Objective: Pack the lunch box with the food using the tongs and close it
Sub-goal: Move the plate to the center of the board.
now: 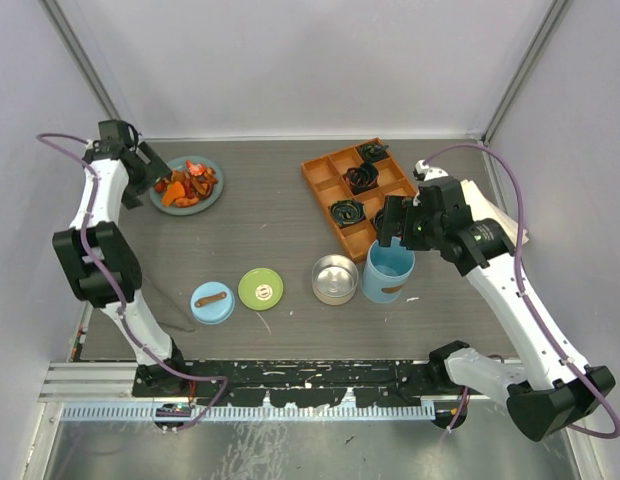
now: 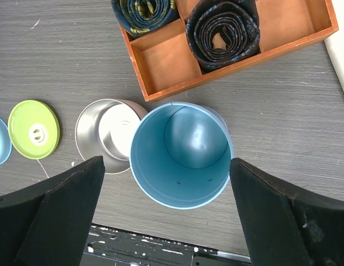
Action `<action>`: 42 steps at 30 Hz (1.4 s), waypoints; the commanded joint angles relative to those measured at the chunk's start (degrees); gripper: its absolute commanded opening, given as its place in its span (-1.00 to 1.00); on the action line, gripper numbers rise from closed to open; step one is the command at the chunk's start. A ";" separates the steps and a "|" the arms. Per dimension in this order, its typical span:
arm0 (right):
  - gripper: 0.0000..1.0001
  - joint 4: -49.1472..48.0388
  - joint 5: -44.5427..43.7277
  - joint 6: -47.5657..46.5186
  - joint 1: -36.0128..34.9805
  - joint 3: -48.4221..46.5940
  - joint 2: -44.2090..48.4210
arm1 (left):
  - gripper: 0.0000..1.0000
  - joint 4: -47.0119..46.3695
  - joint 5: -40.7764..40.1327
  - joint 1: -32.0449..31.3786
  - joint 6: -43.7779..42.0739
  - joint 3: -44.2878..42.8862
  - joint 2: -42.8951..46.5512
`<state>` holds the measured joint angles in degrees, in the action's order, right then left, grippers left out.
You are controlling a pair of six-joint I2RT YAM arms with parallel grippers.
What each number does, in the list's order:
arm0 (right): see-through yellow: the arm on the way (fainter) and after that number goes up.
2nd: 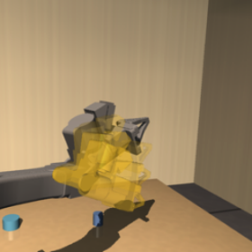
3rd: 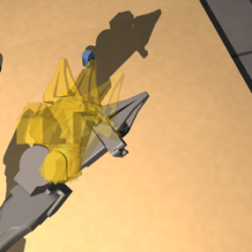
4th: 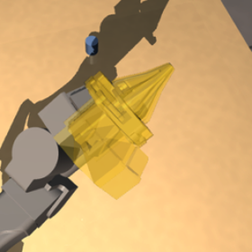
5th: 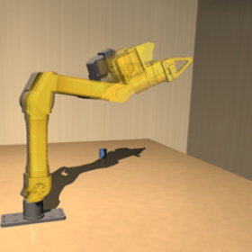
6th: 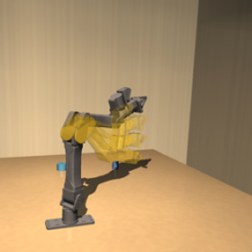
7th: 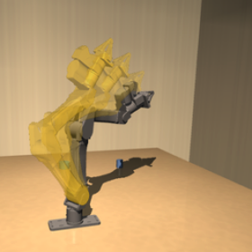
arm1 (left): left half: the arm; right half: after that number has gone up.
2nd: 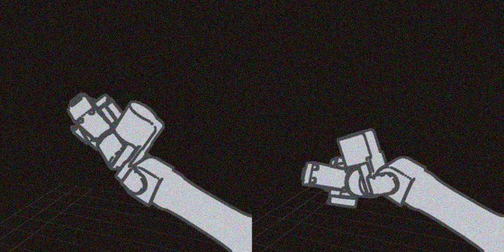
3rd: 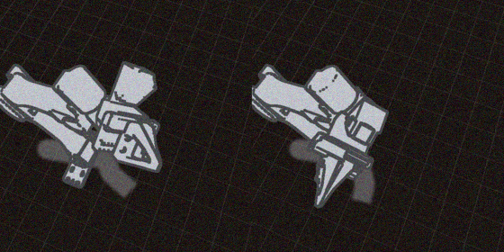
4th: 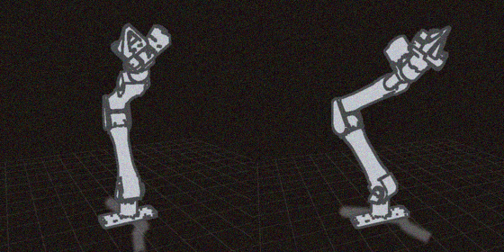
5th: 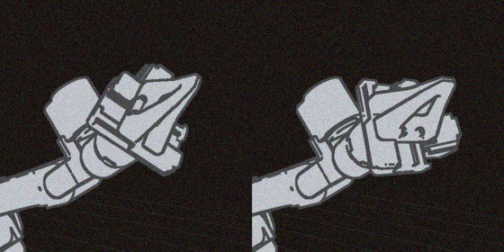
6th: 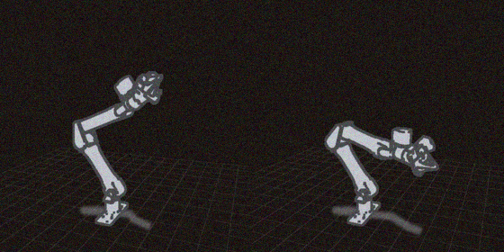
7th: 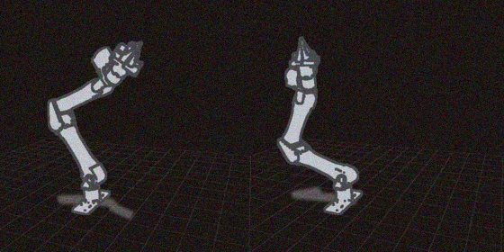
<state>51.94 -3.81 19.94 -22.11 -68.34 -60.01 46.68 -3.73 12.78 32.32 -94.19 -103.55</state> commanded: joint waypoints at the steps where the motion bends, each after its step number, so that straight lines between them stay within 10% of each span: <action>1: 0.99 -2.29 0.92 0.33 -0.11 -1.66 -1.84 | 0.96 -5.25 1.82 1.91 -2.28 -7.68 -6.50; 15: 0.99 -3.52 2.57 1.63 -0.04 -1.56 -8.16 | 0.96 -15.75 14.87 4.26 1.99 -25.11 -25.49; 31: 0.99 -4.67 4.99 2.93 -0.12 -0.81 -12.11 | 0.96 -35.11 7.59 4.12 5.43 -24.45 -33.28; 42: 0.99 -4.86 5.68 3.43 -0.10 -2.27 -14.20 | 0.96 -26.49 14.02 4.34 11.47 -38.99 -44.54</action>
<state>49.28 1.41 22.87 -22.11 -68.34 -74.39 20.82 8.05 16.93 40.34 -132.40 -148.75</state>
